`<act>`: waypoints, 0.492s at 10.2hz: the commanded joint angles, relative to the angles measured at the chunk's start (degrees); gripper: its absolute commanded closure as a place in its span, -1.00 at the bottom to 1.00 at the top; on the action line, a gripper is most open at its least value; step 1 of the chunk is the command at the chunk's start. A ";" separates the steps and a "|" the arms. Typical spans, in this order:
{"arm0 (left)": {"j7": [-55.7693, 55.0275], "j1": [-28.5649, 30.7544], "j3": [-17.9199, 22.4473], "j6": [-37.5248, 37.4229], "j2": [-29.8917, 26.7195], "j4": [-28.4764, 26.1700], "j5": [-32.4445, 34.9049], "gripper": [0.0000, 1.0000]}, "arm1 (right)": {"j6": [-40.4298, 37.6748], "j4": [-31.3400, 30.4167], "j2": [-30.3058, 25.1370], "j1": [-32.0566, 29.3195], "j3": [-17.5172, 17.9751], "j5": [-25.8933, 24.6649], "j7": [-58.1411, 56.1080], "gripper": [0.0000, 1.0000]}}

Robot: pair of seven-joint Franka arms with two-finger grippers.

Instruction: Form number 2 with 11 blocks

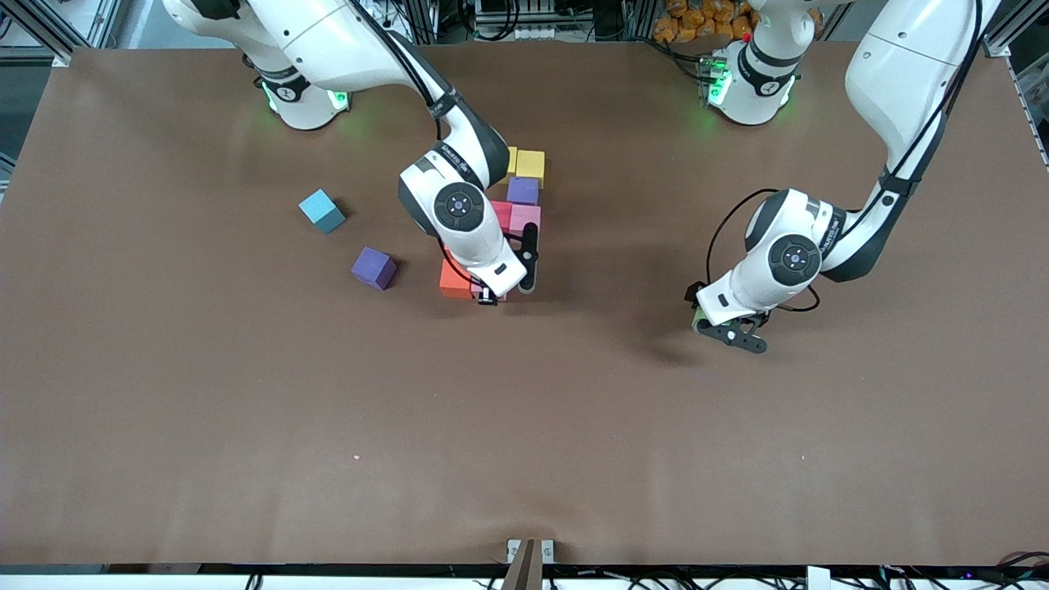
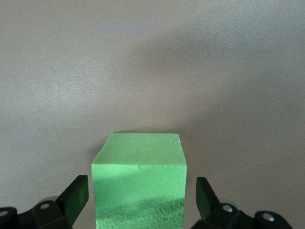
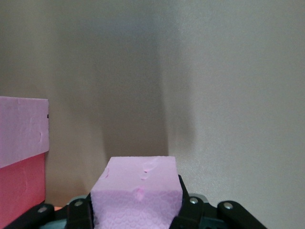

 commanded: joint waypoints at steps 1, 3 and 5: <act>-0.27 0.62 -0.41 0.68 0.27 0.12 1.70 0.17 | 0.70 -0.54 -0.06 -0.51 0.23 0.00 -0.21 -0.05; -0.80 0.53 -0.41 0.76 0.44 0.21 1.61 0.45 | 0.88 -0.90 0.11 -0.60 0.31 -0.09 -0.29 -0.05; -2.63 0.53 -0.49 0.68 0.18 0.21 1.43 0.45 | 1.40 -0.90 0.64 -0.60 0.23 -0.17 -0.38 -0.05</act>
